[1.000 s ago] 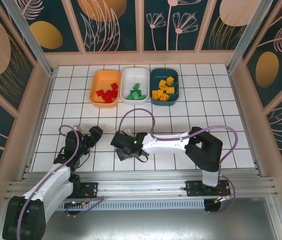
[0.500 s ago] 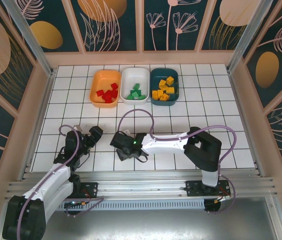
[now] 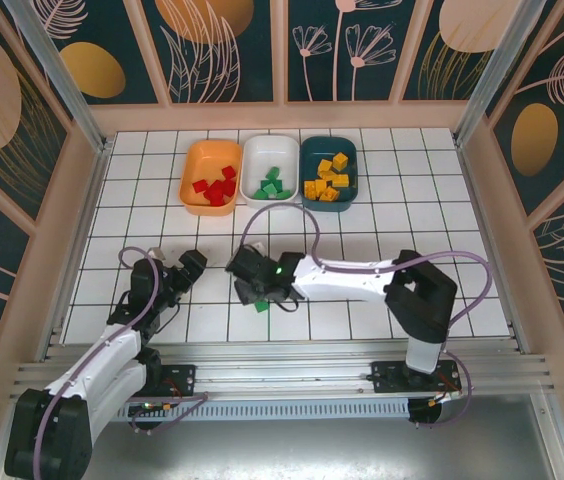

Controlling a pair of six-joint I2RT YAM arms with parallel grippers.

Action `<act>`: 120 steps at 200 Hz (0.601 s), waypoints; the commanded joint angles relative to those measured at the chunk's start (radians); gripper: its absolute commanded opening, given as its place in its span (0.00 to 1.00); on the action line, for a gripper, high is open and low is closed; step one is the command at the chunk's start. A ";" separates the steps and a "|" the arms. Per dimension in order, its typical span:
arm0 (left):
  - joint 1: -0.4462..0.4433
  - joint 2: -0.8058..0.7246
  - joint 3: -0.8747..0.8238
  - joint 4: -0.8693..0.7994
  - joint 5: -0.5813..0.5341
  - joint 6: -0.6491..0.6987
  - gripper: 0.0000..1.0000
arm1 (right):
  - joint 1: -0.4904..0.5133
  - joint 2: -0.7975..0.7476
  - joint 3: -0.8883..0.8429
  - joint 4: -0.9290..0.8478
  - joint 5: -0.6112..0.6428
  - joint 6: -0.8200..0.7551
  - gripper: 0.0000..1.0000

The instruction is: Sort the legos into containers by color

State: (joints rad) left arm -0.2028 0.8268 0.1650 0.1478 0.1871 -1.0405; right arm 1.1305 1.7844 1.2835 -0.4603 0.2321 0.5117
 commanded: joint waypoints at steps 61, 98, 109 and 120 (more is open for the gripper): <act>-0.032 0.118 0.037 0.244 0.274 -0.003 0.98 | -0.421 0.225 0.345 0.151 -0.002 -0.287 0.54; -0.079 0.131 0.066 0.308 0.290 0.007 0.99 | -0.482 0.402 0.542 0.118 -0.035 -0.329 0.55; -0.085 0.144 0.077 0.315 0.293 0.004 0.98 | -0.492 0.450 0.600 0.098 -0.031 -0.331 0.56; -0.090 0.159 0.087 0.320 0.297 0.007 0.98 | -0.501 0.486 0.654 0.087 -0.031 -0.338 0.65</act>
State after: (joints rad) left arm -0.2817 0.9623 0.2089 0.3958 0.4519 -1.0481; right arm 0.6430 2.2093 1.8160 -0.3374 0.2108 0.2176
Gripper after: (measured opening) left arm 0.985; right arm 0.625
